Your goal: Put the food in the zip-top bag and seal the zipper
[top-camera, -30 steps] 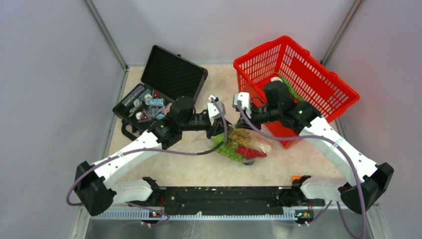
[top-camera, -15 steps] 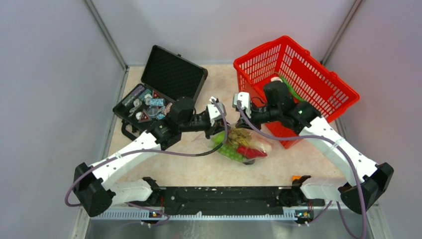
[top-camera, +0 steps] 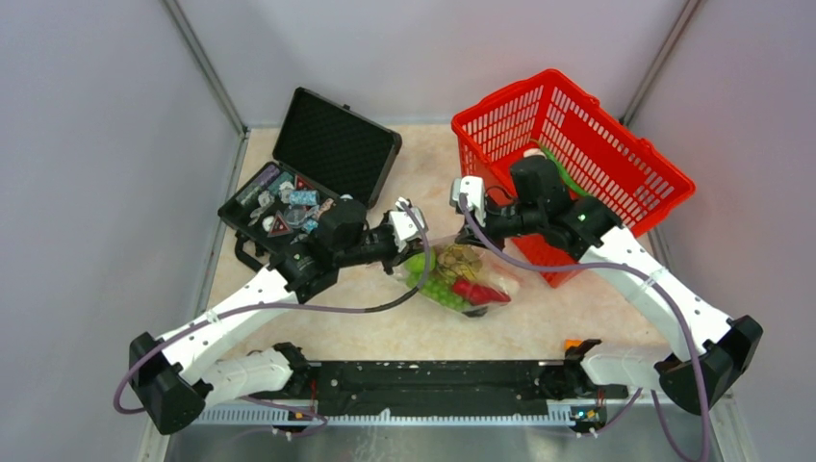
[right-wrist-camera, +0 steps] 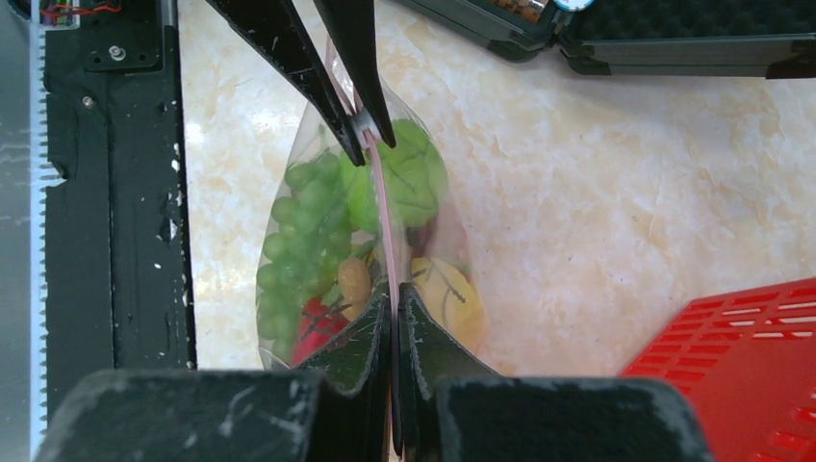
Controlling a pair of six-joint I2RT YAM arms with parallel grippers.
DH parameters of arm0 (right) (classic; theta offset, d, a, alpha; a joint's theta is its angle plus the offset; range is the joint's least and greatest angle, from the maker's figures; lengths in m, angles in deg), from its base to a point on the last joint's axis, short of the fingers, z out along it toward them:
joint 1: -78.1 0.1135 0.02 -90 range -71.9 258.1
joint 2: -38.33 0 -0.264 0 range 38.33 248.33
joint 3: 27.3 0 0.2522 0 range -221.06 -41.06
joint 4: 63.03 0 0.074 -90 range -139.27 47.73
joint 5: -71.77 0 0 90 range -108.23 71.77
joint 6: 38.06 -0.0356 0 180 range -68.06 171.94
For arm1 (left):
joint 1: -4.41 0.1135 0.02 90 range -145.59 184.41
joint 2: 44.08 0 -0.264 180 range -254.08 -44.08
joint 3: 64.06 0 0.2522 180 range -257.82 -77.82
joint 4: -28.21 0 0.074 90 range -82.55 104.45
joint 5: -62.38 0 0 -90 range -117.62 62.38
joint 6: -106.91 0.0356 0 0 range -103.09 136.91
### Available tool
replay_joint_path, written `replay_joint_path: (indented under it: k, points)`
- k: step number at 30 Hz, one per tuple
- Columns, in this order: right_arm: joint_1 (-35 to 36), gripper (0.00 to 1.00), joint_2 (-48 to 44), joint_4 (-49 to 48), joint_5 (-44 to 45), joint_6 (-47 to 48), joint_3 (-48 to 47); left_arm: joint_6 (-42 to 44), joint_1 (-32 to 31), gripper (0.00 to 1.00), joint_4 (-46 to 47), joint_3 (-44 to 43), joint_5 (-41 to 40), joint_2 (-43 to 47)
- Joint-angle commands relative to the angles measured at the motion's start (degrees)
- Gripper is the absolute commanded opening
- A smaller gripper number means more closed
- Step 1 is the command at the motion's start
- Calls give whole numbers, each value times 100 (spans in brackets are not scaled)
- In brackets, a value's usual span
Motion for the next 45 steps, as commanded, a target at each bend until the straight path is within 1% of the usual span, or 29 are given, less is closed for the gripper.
replay_joint_path:
  k: [1,6,8,10,13,15,16,17,19,21,26,31,34,35,38,41,43,45]
  points:
    - [2,0,-453,-330,338,-82,-169,201,41,0,-187,267,-833,230]
    - [-56,0,-494,-255,488,-93,-232,220,41,0,-173,331,-941,516]
    - [-54,0,-466,-213,425,-95,-215,104,41,0,-66,299,-987,696]
    - [-56,0,-444,-354,348,-267,-169,-75,41,0,-8,201,-672,887]
    - [-56,0,-470,-720,8,-504,-46,-261,41,0,334,133,-182,1112]
    - [-56,31,-518,-923,-131,-634,-27,-337,41,0,492,15,78,1145]
    - [-52,42,-537,-939,-210,-642,-48,-346,41,0,490,-83,200,1120]
    - [-48,49,-536,-924,-310,-632,-99,-324,41,0,375,-220,307,1062]
    - [-28,53,-490,-743,-399,-534,-291,-260,41,0,177,-473,413,914]
    - [6,55,-370,-479,-336,-398,-537,-168,41,0,9,-706,462,758]
    - [289,55,83,196,48,81,-975,-65,40,0,-105,-1030,539,364]
    - [586,55,445,331,347,198,-1118,-149,41,0,15,-1141,550,73]
    - [603,52,472,166,327,214,-940,-165,41,0,173,-1055,582,46]
    - [603,50,460,79,326,185,-877,-173,41,0,193,-1029,576,50]
    - [603,35,403,-132,308,176,-703,-177,41,0,228,-947,554,95]
    - [603,29,327,-382,434,-19,-574,-176,41,0,253,-876,508,137]
    - [603,15,292,-450,481,-71,-524,-167,41,0,272,-822,442,163]
    - [603,7,275,-428,490,-12,-496,-174,36,0,328,-712,412,204]
